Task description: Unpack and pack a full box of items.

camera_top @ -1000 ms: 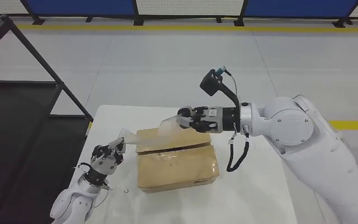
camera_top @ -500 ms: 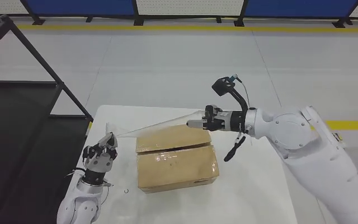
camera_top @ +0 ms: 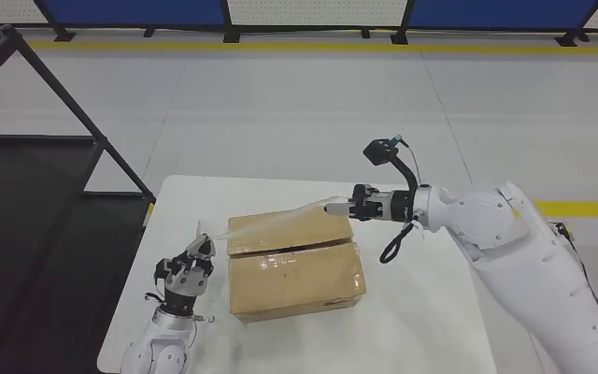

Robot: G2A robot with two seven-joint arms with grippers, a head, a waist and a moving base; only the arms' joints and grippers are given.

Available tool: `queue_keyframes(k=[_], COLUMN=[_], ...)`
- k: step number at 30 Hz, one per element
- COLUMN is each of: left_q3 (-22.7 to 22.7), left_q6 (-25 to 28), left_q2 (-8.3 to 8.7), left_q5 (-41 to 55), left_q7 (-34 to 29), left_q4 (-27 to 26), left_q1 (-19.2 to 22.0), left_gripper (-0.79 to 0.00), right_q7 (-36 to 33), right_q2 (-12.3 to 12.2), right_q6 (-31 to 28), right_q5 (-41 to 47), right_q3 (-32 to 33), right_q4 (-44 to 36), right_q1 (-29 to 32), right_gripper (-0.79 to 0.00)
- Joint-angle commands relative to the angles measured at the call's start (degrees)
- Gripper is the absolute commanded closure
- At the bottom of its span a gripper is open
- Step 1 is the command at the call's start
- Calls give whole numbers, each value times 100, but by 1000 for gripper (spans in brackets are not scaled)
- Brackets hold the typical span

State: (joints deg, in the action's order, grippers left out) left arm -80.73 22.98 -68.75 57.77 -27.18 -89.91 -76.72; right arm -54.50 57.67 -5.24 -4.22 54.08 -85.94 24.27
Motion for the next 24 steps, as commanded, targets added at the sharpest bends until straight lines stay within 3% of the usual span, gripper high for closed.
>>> queue_keyframes(k=[1, 9, 15, 24], left_q3=[59, 179, 253, 253], left_q6=[117, 431, 329, 329], left_q2=[-27, -116, -149, -149], left_q5=[-51, -195, -280, -280], left_q7=[121, 473, 469, 469], left_q4=[37, 44, -20, -20], left_q1=[-17, -101, -255, -255], left_gripper=[0, 0, 0, 0], right_q7=[54, 507, 657, 689], right_q2=[4, -5, 40, 40], right_q6=[-65, -98, -289, -280], right_q5=[32, 163, 904, 881], right_q3=[23, 282, 396, 395], right_q4=[86, 275, 376, 373], right_q1=[33, 207, 362, 380], right_gripper=[-785, -785, -785, -785])
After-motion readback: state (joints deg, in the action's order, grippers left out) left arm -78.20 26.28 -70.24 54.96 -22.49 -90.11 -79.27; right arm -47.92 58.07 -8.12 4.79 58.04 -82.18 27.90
